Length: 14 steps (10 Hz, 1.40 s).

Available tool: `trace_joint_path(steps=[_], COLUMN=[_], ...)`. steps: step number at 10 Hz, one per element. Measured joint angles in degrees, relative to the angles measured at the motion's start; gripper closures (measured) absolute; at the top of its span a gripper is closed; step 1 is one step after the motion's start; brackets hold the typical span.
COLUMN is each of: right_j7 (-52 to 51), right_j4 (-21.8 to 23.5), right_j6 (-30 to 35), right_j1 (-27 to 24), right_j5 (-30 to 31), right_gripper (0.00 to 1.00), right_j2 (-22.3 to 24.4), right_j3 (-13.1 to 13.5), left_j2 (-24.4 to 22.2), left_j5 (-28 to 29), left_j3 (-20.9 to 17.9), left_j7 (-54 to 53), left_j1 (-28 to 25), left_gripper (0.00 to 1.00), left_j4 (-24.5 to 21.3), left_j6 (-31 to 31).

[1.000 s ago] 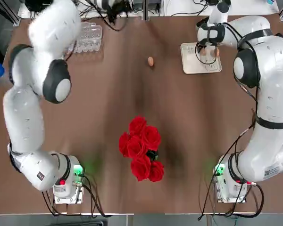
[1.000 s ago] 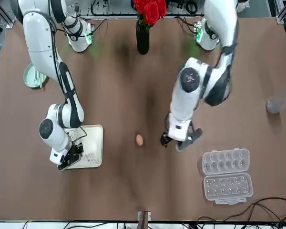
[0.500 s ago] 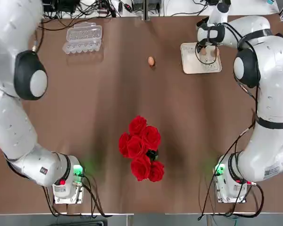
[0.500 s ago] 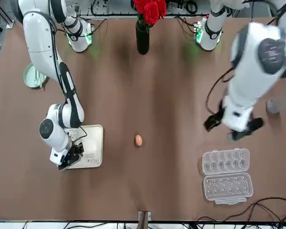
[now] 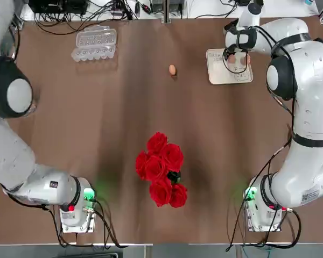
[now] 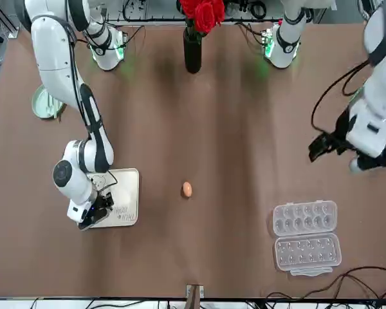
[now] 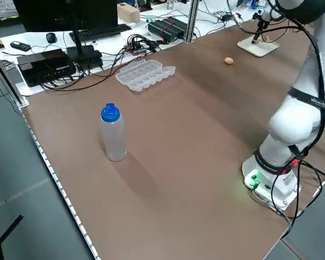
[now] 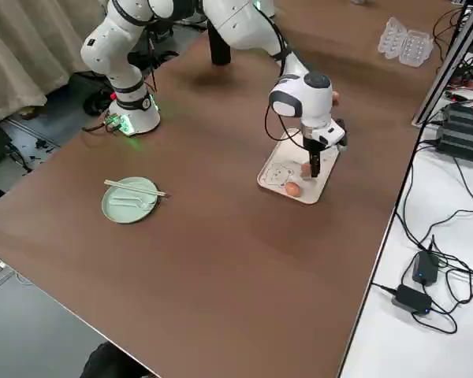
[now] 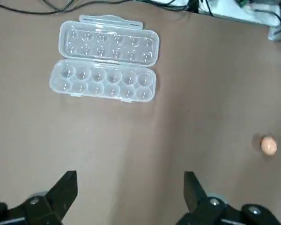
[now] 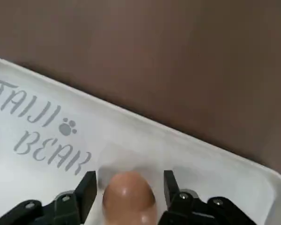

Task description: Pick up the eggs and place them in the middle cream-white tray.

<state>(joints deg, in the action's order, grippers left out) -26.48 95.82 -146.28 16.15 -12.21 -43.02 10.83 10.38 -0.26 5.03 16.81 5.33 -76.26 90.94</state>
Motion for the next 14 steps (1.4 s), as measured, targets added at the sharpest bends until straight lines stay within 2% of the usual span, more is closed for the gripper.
trace_joint_path(steps=[2, 3, 4, 6, 9, 14], right_j7=[0.0, 0.0, 0.0, 0.0, 0.0, 0.0], right_j4=[0.0, -0.01, 0.0, -0.01, -0.05, -0.08], right_j6=[-0.01, -0.03, -0.03, -0.05, -0.07, -0.07], right_j1=[0.0, 0.0, 0.0, 0.0, 0.0, 0.12], right_j5=[0.0, 0.0, 0.0, 0.0, 0.0, -0.01], right_gripper=[0.31, 0.24, 0.1, 0.01, 0.0, 0.0], right_j2=[0.0, 0.0, 0.0, -0.01, 0.0, 0.0], right_j3=[-0.01, -0.01, -0.01, -0.01, -0.02, -0.27], left_j2=[-6.96, -10.1, -11.99, -12.15, -10.56, -10.54], left_j5=[-0.01, -0.01, -0.01, -0.01, -0.01, -0.01], left_j3=[0.12, 0.2, 0.42, 0.64, 0.63, 0.75], left_j7=[-5.47, -6.52, -6.79, -6.83, -6.83, -6.87], left_j1=[-1.04, -1.0, -0.97, -0.99, -1.1, -1.05], left_gripper=[0.0, 0.0, 0.0, 0.0, 0.0, 0.0], left_j4=[-3.98, -7.0, -9.38, -11.95, -12.22, -11.78], left_j6=[-5.46, -5.82, -5.69, -4.54, -2.61, -1.5])
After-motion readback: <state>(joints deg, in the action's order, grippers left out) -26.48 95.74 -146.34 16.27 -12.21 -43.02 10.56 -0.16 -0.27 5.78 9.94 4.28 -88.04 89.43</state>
